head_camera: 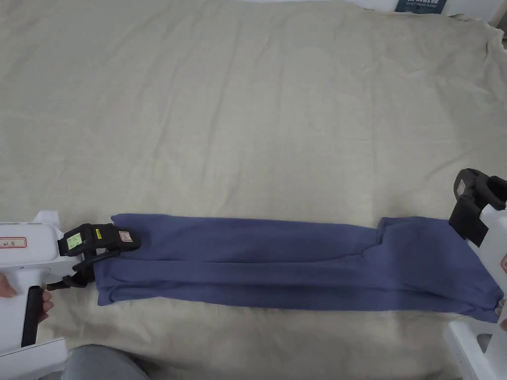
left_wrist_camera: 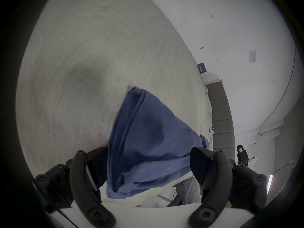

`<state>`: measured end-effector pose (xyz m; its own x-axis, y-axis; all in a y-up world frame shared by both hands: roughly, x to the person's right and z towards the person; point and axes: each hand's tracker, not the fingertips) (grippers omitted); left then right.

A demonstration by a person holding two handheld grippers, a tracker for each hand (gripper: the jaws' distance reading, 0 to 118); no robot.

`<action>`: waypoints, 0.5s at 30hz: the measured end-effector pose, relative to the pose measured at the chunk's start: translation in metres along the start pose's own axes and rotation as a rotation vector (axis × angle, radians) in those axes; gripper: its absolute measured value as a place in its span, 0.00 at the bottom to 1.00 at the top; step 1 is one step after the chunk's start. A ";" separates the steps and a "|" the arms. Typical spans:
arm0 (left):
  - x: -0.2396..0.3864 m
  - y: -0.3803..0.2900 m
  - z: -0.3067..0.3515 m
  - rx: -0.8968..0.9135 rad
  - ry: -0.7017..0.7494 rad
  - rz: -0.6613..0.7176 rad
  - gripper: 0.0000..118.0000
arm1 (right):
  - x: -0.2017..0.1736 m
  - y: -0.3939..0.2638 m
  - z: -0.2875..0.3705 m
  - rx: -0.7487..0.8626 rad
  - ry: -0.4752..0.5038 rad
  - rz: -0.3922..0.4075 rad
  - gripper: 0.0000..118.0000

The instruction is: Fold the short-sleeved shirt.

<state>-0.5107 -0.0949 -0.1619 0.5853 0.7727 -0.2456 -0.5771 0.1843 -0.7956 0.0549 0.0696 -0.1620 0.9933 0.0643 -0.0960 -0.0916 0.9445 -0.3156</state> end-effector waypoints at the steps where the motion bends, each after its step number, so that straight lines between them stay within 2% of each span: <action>1: 0.003 0.000 -0.002 -0.002 0.004 -0.007 0.82 | -0.001 0.000 0.000 -0.002 0.001 0.005 0.00; 3: 0.005 -0.001 -0.003 0.003 0.025 -0.023 0.72 | -0.002 -0.001 0.000 -0.005 -0.002 0.013 0.00; 6: 0.007 -0.005 -0.016 0.005 0.060 -0.012 0.28 | 0.000 -0.001 -0.001 -0.006 0.004 -0.002 0.00; 7: 0.009 -0.010 -0.023 0.002 0.072 -0.019 0.21 | 0.000 -0.001 -0.002 -0.007 0.003 -0.003 0.00; 12: 0.024 -0.016 -0.034 -0.009 0.127 -0.054 0.09 | 0.007 -0.001 -0.001 -0.009 0.001 -0.001 0.00; 15: 0.040 -0.013 -0.027 0.003 0.262 -0.089 0.07 | 0.009 0.000 -0.001 -0.007 0.007 -0.010 0.00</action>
<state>-0.4637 -0.0828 -0.1763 0.7606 0.5702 -0.3103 -0.5186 0.2463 -0.8188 0.0641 0.0695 -0.1636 0.9937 0.0524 -0.0995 -0.0821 0.9428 -0.3231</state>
